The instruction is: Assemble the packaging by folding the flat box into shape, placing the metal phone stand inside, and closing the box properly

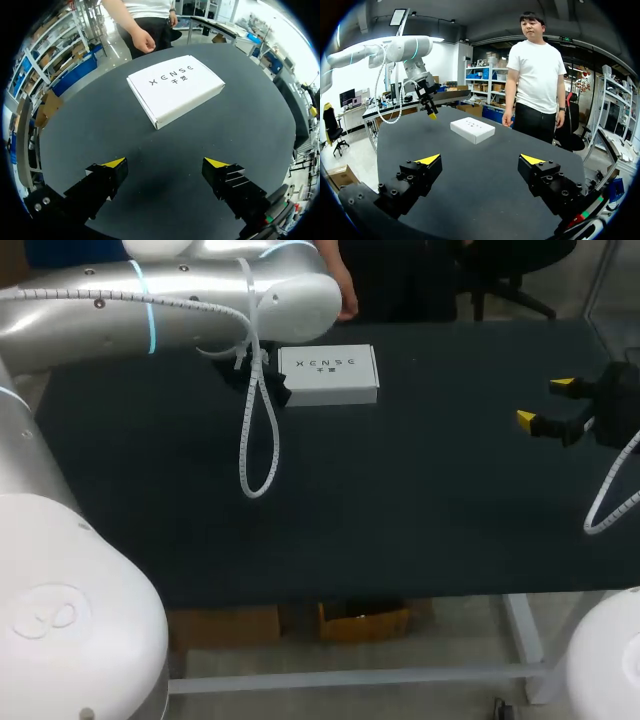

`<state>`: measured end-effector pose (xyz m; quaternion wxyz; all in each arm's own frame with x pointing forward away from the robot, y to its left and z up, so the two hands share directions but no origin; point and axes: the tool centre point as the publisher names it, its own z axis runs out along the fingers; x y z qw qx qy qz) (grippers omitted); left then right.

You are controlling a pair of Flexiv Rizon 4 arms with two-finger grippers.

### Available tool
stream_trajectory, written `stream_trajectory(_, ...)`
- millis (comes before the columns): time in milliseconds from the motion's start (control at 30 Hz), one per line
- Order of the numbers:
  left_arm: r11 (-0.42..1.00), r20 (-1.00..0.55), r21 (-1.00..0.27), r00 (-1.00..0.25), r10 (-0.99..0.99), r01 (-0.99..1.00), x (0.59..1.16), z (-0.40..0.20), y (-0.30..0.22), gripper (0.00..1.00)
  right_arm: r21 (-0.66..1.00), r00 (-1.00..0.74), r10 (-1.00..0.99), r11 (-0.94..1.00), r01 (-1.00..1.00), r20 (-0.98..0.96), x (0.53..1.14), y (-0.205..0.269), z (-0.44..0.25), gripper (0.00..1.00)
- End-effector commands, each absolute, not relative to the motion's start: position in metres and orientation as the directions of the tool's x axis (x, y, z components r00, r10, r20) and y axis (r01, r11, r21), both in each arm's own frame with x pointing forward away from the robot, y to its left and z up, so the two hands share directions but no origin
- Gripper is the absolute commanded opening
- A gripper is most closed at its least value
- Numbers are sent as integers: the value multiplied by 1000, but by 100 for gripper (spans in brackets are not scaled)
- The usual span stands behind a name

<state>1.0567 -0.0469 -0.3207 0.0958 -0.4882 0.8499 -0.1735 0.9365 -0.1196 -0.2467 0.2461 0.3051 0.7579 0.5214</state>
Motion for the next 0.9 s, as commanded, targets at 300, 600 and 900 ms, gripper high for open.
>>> stream_trajectory(300, 576, -85, -392, -595, -799, -717, 1046, -330, -48, 100, 941, -693, 719, 268, 205, -54, 936, -120, -246, 100)
stream_trajectory(600, 528, -12, -433, -580, -814, -731, 1049, -349, -35, 100, 941, -693, 719, 268, 205, -54, 936, -120, -246, 100)
stream_trajectory(900, 511, 11, -432, -571, -821, -743, 1044, -349, -18, 100, 941, -693, 719, 268, 205, -54, 936, -120, -246, 100)
